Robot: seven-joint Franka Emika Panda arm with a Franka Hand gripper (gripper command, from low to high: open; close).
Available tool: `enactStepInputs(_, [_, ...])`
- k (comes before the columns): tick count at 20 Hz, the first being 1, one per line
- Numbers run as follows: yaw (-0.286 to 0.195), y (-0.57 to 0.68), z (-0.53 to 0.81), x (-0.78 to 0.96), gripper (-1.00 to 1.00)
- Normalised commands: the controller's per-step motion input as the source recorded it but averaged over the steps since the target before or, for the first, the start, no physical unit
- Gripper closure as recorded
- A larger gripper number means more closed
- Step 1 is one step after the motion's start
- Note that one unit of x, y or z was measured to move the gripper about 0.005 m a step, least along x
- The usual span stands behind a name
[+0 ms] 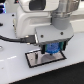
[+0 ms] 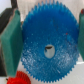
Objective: Insert the blue gear onto the right peg, followed by the red gear
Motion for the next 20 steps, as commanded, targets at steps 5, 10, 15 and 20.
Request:
enactStepInputs(5, [0.0,0.04,0.46,0.6,1.0])
enactStepInputs(10, [0.0,0.05,0.08,0.21,1.0])
enactStepInputs(15, [0.0,0.0,-0.13,0.01,1.0])
enactStepInputs(20, [0.0,0.01,0.0,0.03,1.0])
